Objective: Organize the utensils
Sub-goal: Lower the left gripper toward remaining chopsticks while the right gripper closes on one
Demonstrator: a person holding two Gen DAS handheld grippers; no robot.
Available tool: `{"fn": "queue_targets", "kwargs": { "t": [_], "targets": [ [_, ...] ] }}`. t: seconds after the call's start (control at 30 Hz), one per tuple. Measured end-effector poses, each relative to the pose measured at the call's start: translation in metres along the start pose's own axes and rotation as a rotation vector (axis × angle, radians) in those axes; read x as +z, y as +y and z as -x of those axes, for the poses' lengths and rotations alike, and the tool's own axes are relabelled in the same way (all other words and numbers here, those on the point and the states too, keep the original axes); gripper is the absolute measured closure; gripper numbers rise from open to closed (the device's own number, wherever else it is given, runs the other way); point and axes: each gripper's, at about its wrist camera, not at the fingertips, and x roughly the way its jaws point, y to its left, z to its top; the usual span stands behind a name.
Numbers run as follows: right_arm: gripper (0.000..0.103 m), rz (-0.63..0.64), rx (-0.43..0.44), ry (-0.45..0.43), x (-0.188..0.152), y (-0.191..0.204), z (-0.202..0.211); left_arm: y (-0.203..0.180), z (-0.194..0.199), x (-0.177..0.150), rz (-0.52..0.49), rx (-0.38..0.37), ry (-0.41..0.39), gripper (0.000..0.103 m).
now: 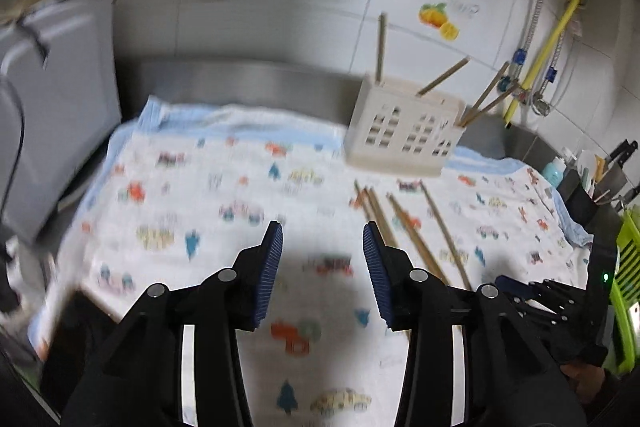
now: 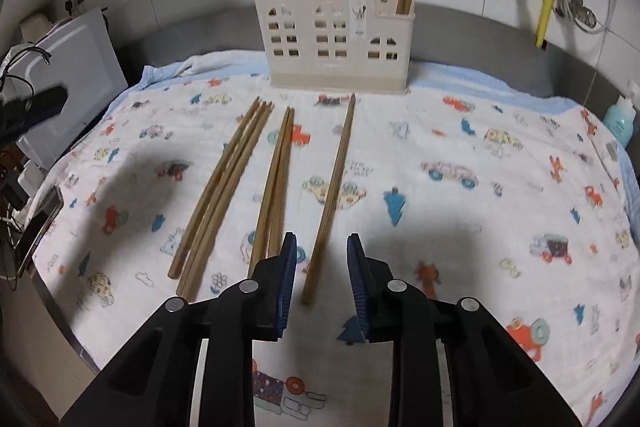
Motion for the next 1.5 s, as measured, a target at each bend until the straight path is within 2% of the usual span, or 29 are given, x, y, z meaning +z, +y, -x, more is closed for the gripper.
{"fn": "queue_targets", "kwargs": {
  "t": [0.27, 0.6, 0.63, 0.7, 0.93, 1.07, 1.5],
  "targets": [
    [0.083, -0.030, 0.008, 0.022, -0.004, 0.001, -0.011, 0.008, -0.004, -0.039, 0.044, 0.023, 0.054, 0.055],
    [0.084, -0.042, 0.000, 0.047, -0.006, 0.003, -0.022, 0.013, -0.016, -0.061, 0.081, 0.035, 0.121, 0.054],
    [0.084, -0.043, 0.002, 0.049, -0.006, 0.003, -0.023, 0.013, -0.016, -0.062, 0.083, 0.033, 0.126, 0.052],
    [0.085, -0.040, -0.008, 0.053, -0.007, 0.003, -0.025, 0.012, -0.016, -0.064, 0.088, 0.043, 0.120, 0.037],
    [0.087, -0.030, -0.020, 0.048, -0.007, 0.005, -0.026, 0.003, -0.019, -0.068, 0.067, 0.038, 0.129, 0.037],
    [0.094, -0.027, -0.024, 0.047, -0.008, 0.002, -0.025, -0.005, -0.023, -0.071, 0.058, 0.027, 0.148, 0.034],
    [0.096, -0.053, -0.017, 0.038, -0.016, -0.013, -0.011, -0.051, -0.047, -0.074, -0.029, 0.008, 0.192, 0.034]
  ]
}}
